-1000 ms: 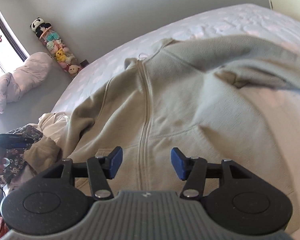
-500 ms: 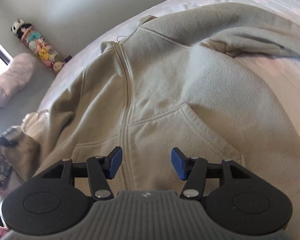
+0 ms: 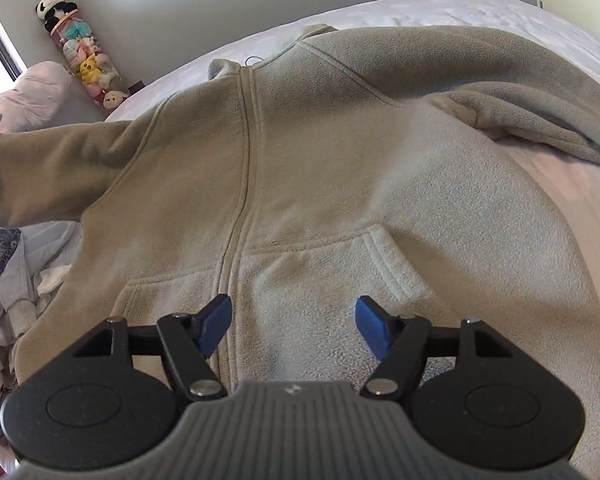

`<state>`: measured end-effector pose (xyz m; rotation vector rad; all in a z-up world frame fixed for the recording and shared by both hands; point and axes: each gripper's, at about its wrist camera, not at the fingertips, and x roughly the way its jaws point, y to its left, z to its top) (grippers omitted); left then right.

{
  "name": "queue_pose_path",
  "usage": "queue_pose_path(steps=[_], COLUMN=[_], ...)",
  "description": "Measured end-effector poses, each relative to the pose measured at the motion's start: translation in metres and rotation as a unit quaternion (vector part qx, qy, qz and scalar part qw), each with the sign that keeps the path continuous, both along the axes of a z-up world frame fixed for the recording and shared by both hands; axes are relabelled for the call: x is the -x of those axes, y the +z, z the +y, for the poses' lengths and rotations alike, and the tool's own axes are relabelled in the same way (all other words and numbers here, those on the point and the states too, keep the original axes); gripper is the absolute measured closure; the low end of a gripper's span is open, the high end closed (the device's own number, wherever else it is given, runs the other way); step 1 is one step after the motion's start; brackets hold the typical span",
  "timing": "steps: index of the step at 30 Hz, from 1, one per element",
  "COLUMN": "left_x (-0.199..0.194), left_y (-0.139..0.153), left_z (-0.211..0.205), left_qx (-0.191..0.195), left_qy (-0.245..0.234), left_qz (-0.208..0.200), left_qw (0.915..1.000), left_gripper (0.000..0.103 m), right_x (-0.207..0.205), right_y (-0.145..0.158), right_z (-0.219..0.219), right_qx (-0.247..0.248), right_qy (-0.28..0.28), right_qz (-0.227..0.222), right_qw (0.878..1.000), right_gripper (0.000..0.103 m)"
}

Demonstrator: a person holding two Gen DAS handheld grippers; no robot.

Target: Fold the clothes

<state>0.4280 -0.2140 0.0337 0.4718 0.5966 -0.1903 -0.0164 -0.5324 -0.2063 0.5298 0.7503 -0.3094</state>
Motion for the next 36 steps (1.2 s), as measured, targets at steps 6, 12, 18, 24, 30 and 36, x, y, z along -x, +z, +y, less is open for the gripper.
queue_pose_path(steps=[6,12,18,24,30,36], left_x=[-0.054,-0.078,-0.075,-0.067,-0.054,-0.056], left_y=[-0.037,-0.1,-0.106,-0.09,-0.127,-0.167], left_z=[-0.008,0.013,0.031,-0.003,-0.092,-0.179], left_qx=[-0.048,-0.084,-0.092,-0.017,0.026,0.115], left_qy=[0.063,0.118,0.149,0.06,-0.081,-0.163], left_qz=[0.007,0.073,0.062,0.066,0.128,0.198], left_qw=[0.9969,0.9868,0.9825,0.9959,0.9881,0.9596], left_gripper=[0.09,0.083,0.07,0.054,0.053,0.046], right_x=[-0.003,-0.008,-0.019,-0.068,-0.132,-0.209], right_y=[-0.006,-0.01,-0.004,0.031,0.066,0.082], right_z=[0.001,-0.009,-0.038,-0.093,-0.162,-0.227], right_qx=[0.001,-0.021,-0.06,0.008,0.083,0.038], right_qy=[0.005,0.0,0.014,0.057,0.067,0.042], right_qz=[0.004,0.006,0.006,0.02,0.008,-0.035], right_qw=[1.0,1.0,0.998,0.998,0.994,0.998], right_gripper=[0.032,0.032,0.032,0.032,0.032,0.031])
